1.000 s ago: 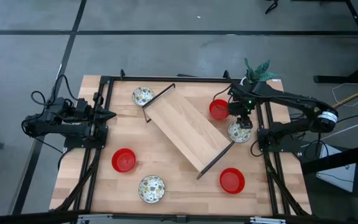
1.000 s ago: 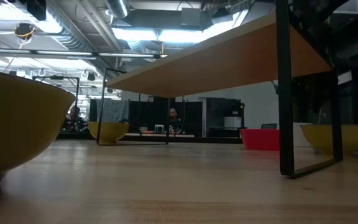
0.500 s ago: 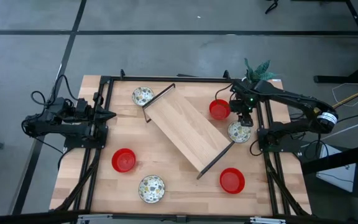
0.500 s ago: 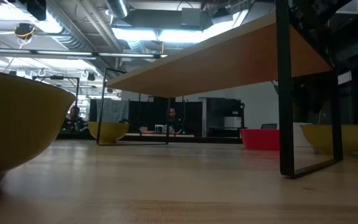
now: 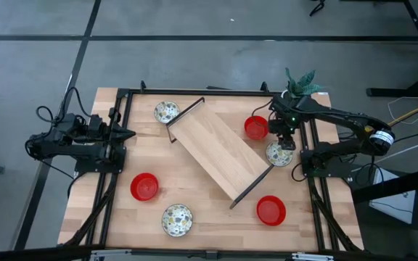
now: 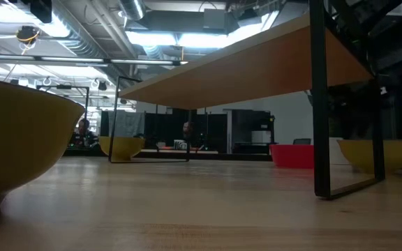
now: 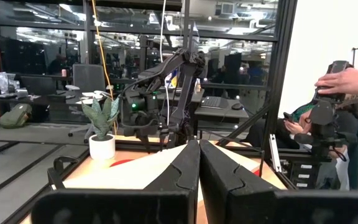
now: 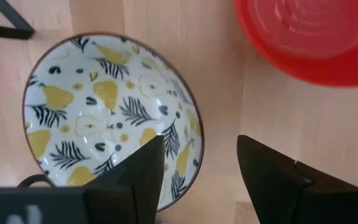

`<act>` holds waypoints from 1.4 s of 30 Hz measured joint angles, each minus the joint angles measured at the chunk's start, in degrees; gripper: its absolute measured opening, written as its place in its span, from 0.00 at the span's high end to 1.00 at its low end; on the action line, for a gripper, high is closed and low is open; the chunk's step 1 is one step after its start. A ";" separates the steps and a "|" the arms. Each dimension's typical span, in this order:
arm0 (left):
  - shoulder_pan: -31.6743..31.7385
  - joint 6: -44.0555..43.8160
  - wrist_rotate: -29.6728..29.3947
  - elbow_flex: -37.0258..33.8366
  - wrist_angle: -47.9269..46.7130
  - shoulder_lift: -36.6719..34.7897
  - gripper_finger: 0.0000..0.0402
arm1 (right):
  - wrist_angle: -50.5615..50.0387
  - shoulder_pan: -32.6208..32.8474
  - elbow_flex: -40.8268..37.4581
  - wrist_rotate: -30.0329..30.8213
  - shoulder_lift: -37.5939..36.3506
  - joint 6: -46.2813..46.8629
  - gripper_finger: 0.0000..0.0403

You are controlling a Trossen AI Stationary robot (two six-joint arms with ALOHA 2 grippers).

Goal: Pick & Place Mini bowls
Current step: Put the middle white patterned bowl on the shelf

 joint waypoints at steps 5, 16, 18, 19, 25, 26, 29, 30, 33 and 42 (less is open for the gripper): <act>-0.02 0.00 0.00 0.02 0.02 0.00 0.99 | 0.43 0.01 0.00 -0.11 0.67 0.07 0.50; -0.02 0.00 0.00 0.02 0.00 0.00 0.99 | 2.86 0.01 -4.59 -0.02 0.74 0.54 0.50; 0.00 0.00 0.00 0.00 0.00 0.02 0.99 | 2.98 0.01 -4.59 -0.02 0.74 0.68 0.50; 0.00 0.00 0.00 0.01 0.01 0.01 0.99 | 3.12 0.01 -4.59 0.01 0.74 0.68 0.50; 0.00 0.00 0.00 0.02 0.00 0.00 0.99 | 3.27 0.01 -4.59 0.52 0.74 0.68 0.50; 0.00 0.00 0.00 0.02 0.00 0.01 0.99 | 3.27 0.03 -4.59 0.91 0.74 0.68 0.51; 0.00 0.00 0.00 0.01 0.00 0.00 0.99 | 3.27 0.01 -4.59 1.95 0.74 0.68 0.56; 0.00 0.00 0.00 0.01 0.01 0.01 0.99 | 3.27 0.01 -4.59 1.95 0.74 0.68 0.59; -0.01 0.00 0.00 0.02 0.02 0.00 0.99 | 3.27 0.03 -4.59 1.92 0.74 0.95 0.69; -0.02 0.00 0.00 0.02 0.00 0.00 0.99 | 2.81 0.01 -4.32 0.49 0.62 1.77 0.96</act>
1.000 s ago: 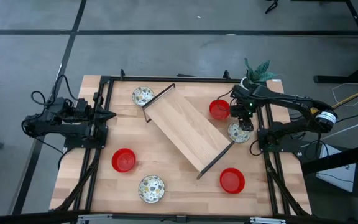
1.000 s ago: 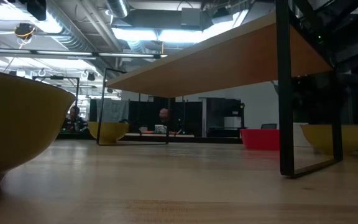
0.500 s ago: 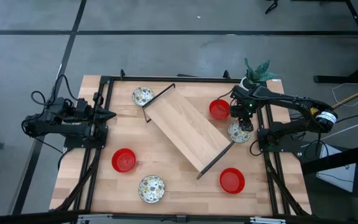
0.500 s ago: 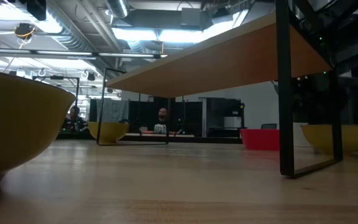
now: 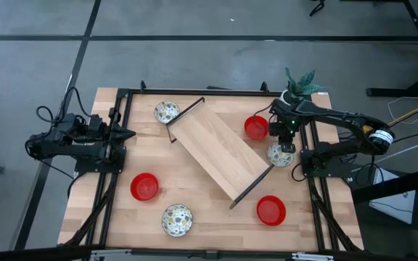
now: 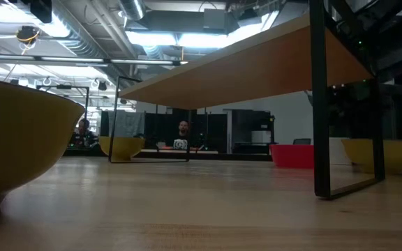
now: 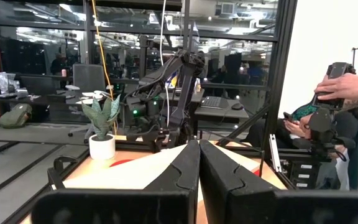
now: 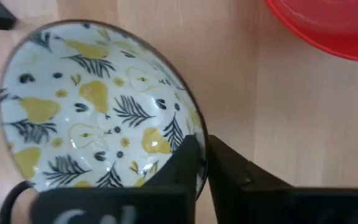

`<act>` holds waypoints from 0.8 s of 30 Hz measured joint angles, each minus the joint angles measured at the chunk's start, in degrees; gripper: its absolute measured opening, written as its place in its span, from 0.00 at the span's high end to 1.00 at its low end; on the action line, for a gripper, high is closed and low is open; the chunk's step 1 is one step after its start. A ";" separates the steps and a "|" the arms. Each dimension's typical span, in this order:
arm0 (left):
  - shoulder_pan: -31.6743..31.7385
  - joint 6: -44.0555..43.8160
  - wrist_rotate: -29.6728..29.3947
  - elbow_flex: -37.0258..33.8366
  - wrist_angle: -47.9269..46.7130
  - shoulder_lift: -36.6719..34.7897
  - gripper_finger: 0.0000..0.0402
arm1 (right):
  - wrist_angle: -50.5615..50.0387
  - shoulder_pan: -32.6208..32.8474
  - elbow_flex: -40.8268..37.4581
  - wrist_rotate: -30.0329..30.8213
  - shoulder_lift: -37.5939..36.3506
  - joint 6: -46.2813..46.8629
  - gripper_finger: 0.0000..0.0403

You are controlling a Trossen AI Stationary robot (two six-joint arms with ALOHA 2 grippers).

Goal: Pick & Place Mini bowls
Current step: Put the middle white patterned bowl on the shelf

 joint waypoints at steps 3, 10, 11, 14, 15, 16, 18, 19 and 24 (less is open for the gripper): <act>0.01 0.00 0.00 -0.01 0.02 0.01 0.99 | -0.13 0.00 -0.03 -0.36 -0.02 -0.03 0.96; 0.00 0.00 0.00 -0.02 0.02 0.02 0.99 | -0.78 0.00 -0.03 -0.39 0.01 0.00 0.96; 0.02 0.00 0.00 -0.01 0.00 0.01 0.99 | -0.90 0.00 -0.05 -0.73 0.03 0.02 0.96; 0.00 0.00 0.00 0.00 0.00 0.02 0.99 | -1.22 0.00 -0.12 -1.19 0.03 1.29 0.96; 0.01 0.00 0.00 0.00 0.00 0.01 0.99 | -1.43 0.00 -0.12 -1.27 -0.01 1.56 0.96; 0.01 0.00 0.00 -0.02 0.02 0.01 0.99 | -1.78 0.00 -0.12 -1.47 -0.12 1.62 0.96; 0.02 0.00 0.00 -0.02 0.00 0.00 0.99 | -2.63 0.00 -0.13 -1.67 -0.61 1.71 0.97; 0.01 0.00 0.00 -0.01 0.01 0.01 0.99 | -2.98 0.00 -0.12 -1.75 -0.86 1.72 0.97; 0.02 0.00 0.00 -0.02 0.00 0.01 0.99 | -5.48 0.02 1.75 -0.92 -2.13 1.68 0.98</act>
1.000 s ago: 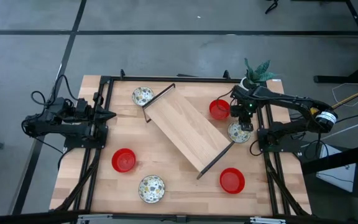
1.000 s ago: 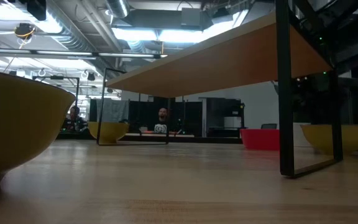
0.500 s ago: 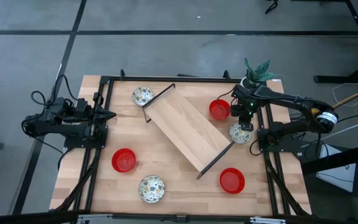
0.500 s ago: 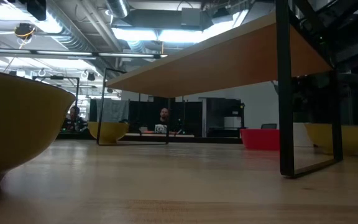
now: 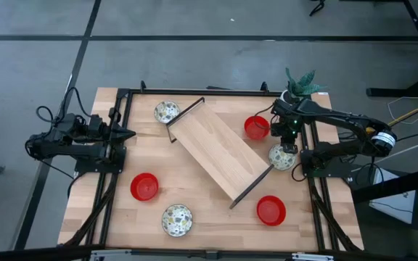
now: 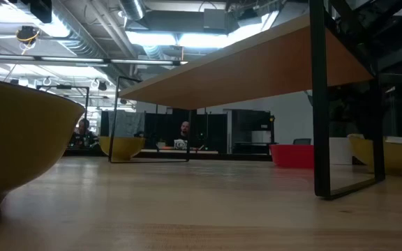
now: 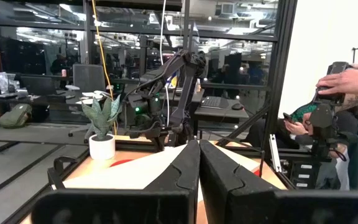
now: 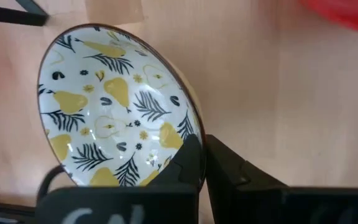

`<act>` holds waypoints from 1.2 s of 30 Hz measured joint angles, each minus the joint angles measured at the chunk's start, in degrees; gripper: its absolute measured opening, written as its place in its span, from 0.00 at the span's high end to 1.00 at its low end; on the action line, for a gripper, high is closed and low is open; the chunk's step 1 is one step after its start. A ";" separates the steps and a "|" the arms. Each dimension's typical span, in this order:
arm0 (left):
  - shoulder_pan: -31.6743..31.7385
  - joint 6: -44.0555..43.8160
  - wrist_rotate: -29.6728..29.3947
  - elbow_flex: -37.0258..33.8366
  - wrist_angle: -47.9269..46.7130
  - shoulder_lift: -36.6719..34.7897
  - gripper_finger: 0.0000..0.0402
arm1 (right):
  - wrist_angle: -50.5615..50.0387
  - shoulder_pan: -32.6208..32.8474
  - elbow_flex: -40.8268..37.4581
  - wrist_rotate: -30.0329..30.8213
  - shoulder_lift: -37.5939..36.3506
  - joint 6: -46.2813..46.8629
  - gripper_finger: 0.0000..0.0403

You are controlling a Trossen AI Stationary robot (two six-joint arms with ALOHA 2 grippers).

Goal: Pick & Place Mini bowls
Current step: Put the middle white patterned bowl on the shelf

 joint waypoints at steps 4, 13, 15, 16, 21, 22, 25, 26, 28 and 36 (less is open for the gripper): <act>-0.02 0.01 0.00 0.02 0.00 0.01 0.99 | -2.10 -0.04 2.07 0.54 -0.55 -0.04 0.98; -0.02 0.00 0.00 0.02 0.00 -0.02 0.99 | -7.36 -0.63 7.16 0.72 -0.57 -0.12 0.98; 0.00 0.00 0.00 0.00 0.02 -0.01 0.99 | -8.60 -1.15 9.02 1.00 -0.57 -0.20 0.98; 0.00 0.00 0.00 0.01 0.00 -0.02 0.99 | -9.26 -1.41 10.12 1.14 -0.59 -0.19 0.98; 0.00 0.00 0.00 0.02 0.00 0.00 0.99 | -12.29 -2.69 15.86 3.16 -0.59 -0.57 0.98; -0.01 0.00 0.00 0.02 0.02 -0.01 0.99 | -13.00 -3.06 17.15 3.81 -0.62 -0.71 0.98; -0.02 0.00 0.00 0.00 0.02 -0.02 0.99 | -14.61 -3.85 21.19 4.52 -0.62 -1.25 0.98; 0.00 0.00 0.00 0.02 0.02 -0.02 0.99 | -15.21 -4.13 22.52 4.53 -0.62 -1.53 0.98; -0.01 0.00 0.00 0.01 0.02 -0.01 0.99 | -16.17 -4.42 25.10 4.50 -0.62 -2.00 0.98; -0.01 0.00 0.00 0.01 0.00 -0.01 0.99 | -18.93 -4.34 33.76 4.33 -0.62 -0.72 0.98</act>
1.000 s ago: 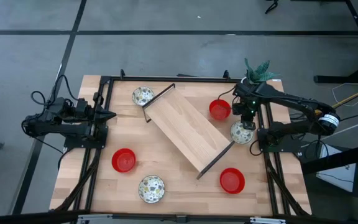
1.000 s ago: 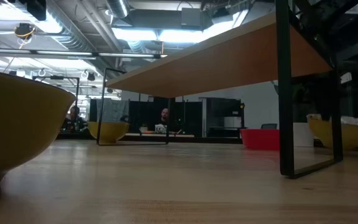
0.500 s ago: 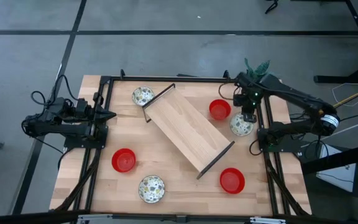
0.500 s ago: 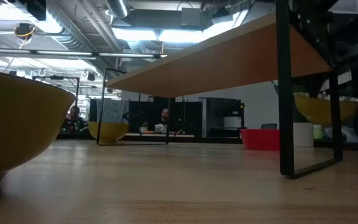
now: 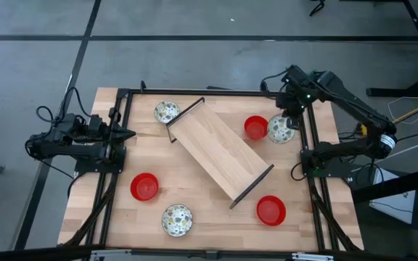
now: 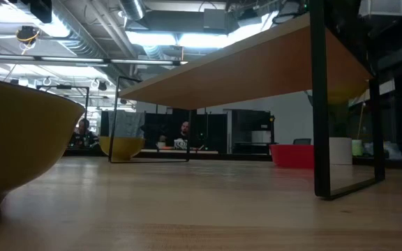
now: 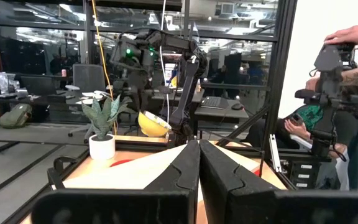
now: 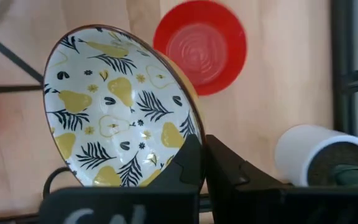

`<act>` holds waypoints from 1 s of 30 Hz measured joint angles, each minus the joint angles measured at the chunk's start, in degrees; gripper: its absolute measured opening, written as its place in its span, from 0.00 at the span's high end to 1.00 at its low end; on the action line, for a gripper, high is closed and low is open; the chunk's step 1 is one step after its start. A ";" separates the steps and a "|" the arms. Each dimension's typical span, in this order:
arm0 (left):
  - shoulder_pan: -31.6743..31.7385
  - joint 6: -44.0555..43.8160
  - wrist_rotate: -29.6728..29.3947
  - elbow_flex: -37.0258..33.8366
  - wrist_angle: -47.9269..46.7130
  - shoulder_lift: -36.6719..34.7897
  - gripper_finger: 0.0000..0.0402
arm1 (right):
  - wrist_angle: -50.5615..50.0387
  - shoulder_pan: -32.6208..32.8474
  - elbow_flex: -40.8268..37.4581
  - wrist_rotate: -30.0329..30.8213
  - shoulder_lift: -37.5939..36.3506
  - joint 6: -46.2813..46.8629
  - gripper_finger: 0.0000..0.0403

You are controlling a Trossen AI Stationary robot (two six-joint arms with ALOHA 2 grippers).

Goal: Pick & Place Mini bowls
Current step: Put the middle white patterned bowl on the shelf

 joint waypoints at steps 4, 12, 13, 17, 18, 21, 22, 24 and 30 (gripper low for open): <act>0.00 0.00 0.00 0.01 0.00 0.01 0.99 | -0.52 1.59 2.63 -1.06 0.00 1.91 0.98; 0.01 0.00 0.00 0.01 0.02 -0.01 0.99 | -0.49 8.32 5.28 -1.64 0.15 8.26 0.98; -0.01 0.00 0.00 0.01 0.00 -0.01 0.99 | -0.45 9.28 5.62 -1.83 0.30 9.20 0.98; 0.00 0.01 0.00 0.01 0.00 0.00 0.99 | 0.02 12.79 7.90 -4.03 1.82 13.68 0.98; 0.00 0.00 0.00 0.01 0.02 -0.01 0.99 | 0.13 13.59 8.60 -4.44 2.35 14.78 0.98; 0.00 0.00 0.00 0.00 0.01 0.01 0.99 | 0.16 16.22 10.93 -4.63 4.31 17.71 0.98; 0.00 0.00 0.00 0.00 0.00 -0.01 0.99 | 0.19 17.06 11.70 -4.72 4.98 18.29 0.98; 0.01 0.00 0.00 0.01 0.02 -0.01 0.99 | 0.18 18.59 13.09 -5.41 6.30 19.03 0.98; 0.01 0.00 0.00 0.00 0.00 0.01 0.99 | 0.09 23.35 17.52 -6.18 11.09 21.50 0.98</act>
